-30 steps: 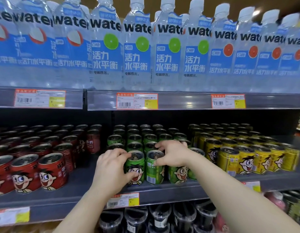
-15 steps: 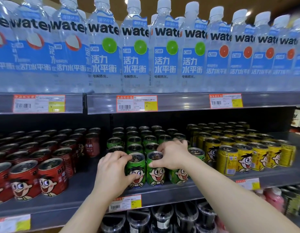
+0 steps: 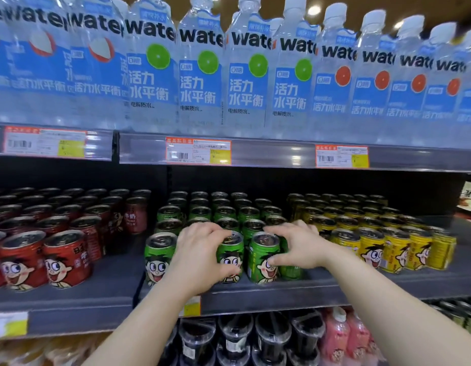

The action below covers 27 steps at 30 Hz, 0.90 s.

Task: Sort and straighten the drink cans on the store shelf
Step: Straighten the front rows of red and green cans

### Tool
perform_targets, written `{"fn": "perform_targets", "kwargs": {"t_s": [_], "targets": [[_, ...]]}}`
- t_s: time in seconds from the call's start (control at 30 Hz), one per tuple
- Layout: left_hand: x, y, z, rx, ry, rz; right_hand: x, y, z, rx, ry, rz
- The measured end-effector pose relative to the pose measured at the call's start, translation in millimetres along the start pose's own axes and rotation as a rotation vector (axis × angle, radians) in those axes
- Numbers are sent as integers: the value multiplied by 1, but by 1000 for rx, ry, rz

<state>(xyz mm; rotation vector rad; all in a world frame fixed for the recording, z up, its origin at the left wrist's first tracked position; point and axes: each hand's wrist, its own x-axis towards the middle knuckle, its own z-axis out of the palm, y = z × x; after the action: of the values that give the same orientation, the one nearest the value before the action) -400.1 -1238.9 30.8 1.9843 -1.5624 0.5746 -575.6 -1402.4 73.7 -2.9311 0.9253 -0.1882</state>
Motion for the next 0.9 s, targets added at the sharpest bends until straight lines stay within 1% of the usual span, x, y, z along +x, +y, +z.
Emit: {"fn": "perform_targets", "kwargs": {"t_s": [0.07,0.13,0.2,0.3,0.4,0.47,0.5,0.57,0.63,0.73,0.83,0.9], "targets": [[10,15,8,-11,-25,-12,7,-4,2,-51,34,-22],[16,25,15,8,-35,-29,10,-8,3,-90,106,-25],[18,31,20,49,-51,-42,11,-7,5,-82,144,-37],[16,38,30,89,-40,-65,7,13,-3,-50,93,-61],[15,47,43,142,5,-53,8,43,-12,-143,22,-50],[14,54,49,193,31,-54,10,54,-9,-13,-23,-73],[14,57,51,204,35,-72,10,56,-7,69,-30,-102],[13,59,51,206,23,-114,11,59,-4,154,-28,-165],[12,58,50,205,-9,-133,11,61,-3,206,-27,-201],[12,61,48,180,-32,-150,12,64,0,244,-6,-199],[13,63,48,157,-31,-162,13,67,-3,267,-65,-236],[12,62,49,162,-22,-156,11,64,-2,303,-73,-201]]}}
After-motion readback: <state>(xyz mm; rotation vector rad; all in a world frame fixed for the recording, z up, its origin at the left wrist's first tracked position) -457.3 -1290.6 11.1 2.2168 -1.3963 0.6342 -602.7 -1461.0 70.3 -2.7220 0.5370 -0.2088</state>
